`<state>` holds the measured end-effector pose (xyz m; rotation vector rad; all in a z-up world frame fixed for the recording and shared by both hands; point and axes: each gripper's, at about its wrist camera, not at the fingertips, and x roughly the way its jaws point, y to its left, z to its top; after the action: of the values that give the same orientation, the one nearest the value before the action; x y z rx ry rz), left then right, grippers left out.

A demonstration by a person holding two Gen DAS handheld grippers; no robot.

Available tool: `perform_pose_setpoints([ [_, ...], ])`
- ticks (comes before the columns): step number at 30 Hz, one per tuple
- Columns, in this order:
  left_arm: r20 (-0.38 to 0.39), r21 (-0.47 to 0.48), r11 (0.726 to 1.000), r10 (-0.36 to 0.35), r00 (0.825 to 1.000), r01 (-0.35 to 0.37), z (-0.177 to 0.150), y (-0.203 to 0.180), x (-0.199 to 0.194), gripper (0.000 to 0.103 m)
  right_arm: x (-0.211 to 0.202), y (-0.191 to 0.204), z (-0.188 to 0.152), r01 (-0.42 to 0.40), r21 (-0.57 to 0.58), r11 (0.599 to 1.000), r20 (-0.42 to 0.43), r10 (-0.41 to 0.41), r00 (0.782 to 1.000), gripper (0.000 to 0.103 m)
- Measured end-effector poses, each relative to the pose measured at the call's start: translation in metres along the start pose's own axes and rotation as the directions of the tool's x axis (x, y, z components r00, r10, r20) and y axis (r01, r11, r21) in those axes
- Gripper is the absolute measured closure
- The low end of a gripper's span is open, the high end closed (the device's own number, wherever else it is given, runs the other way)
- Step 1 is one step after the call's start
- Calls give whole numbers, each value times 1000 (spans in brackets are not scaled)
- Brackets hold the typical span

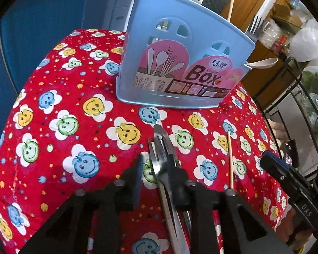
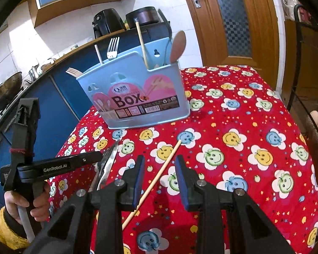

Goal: Organize utensils
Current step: 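Withdraw both tools from the box and reach toward utensils on the cloth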

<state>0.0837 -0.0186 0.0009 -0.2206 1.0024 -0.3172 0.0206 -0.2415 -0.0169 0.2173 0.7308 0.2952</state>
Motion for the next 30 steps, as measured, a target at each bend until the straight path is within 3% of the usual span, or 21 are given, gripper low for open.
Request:
perform_pose_setpoints([
  [30,30,66,996,-65,997,63,-12,-21,-3,67,7,-14,-8,-14,45,999,-23,15,1000,71],
])
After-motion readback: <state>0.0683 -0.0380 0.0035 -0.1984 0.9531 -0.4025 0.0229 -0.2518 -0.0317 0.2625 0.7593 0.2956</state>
